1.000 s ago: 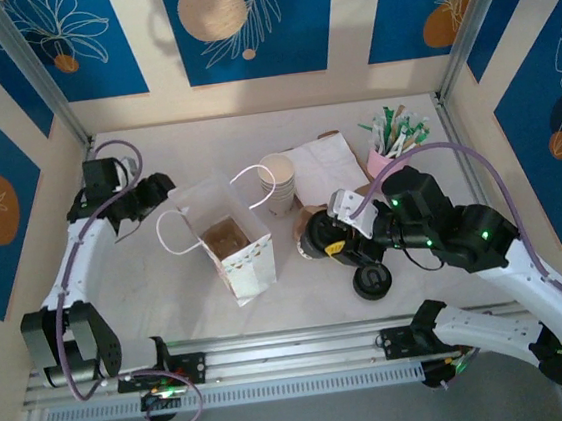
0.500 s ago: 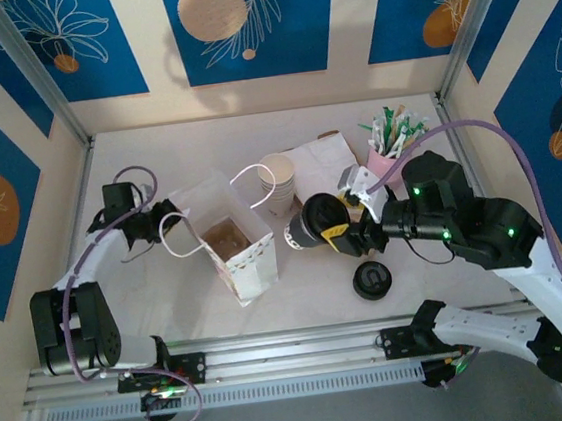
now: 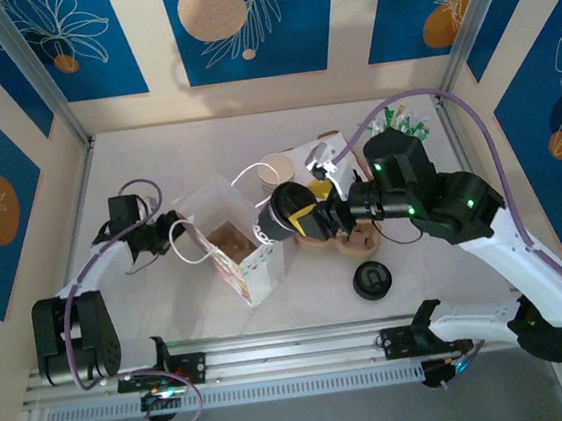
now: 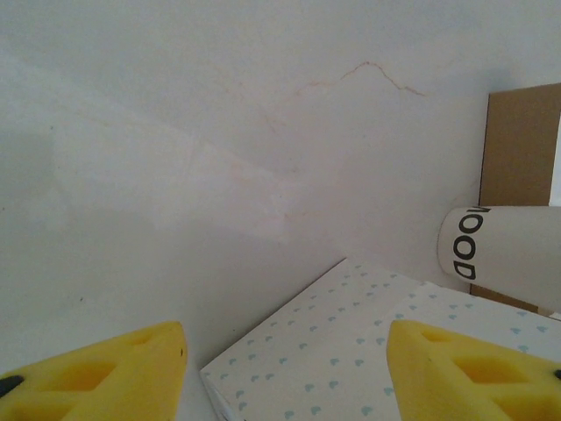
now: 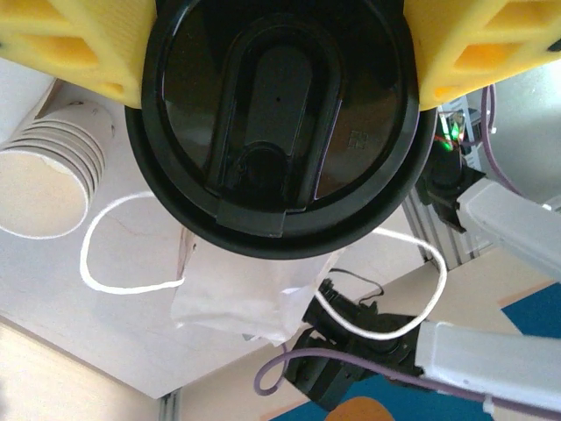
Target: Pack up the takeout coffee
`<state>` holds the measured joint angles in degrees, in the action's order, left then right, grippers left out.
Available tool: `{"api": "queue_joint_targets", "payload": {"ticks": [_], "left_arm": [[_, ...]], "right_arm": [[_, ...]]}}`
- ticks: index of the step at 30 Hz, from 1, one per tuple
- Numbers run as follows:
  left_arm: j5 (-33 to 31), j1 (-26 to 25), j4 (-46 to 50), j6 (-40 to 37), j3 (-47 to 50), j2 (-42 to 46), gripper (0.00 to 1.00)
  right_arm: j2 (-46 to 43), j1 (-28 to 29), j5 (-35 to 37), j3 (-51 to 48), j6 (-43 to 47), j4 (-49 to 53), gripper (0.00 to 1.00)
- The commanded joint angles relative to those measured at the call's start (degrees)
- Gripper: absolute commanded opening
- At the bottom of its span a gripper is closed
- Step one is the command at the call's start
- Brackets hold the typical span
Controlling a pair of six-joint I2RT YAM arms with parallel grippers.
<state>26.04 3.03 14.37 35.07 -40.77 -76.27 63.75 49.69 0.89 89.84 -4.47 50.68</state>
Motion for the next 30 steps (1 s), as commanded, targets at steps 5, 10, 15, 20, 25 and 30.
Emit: {"api": "queue_joint_targets", "payload": {"ticks": [5, 10, 15, 20, 25, 30], "left_arm": [[-1.97, -2.18, 1.76, 0.71, 3.45, 4.79, 0.62], [-3.23, -3.78, 3.82, 1.04, 6.48, 10.25, 0.62], [-5.72, -6.41, 6.17, 0.97, 9.51, 15.83, 0.62], [-5.73, -8.3, 8.63, 2.34, 11.71, 21.07, 0.62], [-5.97, -12.04, 9.36, 4.74, 12.73, 25.8, 0.61], [-7.0, -15.23, 9.77, 5.66, 12.55, 27.21, 0.61]], "right_arm": [[2.73, 2.07, 1.07, 4.71, -2.47, -0.89, 0.29], [5.46, 5.16, 3.56, 8.11, 0.51, -0.66, 0.3], [10.15, 7.1, 8.16, 12.38, 2.77, 3.81, 0.31], [13.79, 7.51, 9.74, 14.31, 4.06, 6.02, 0.31], [15.73, 7.59, 6.74, 14.44, 5.9, 6.27, 0.3], [17.78, 7.5, 7.17, 14.51, 9.07, 7.98, 0.3]]}}
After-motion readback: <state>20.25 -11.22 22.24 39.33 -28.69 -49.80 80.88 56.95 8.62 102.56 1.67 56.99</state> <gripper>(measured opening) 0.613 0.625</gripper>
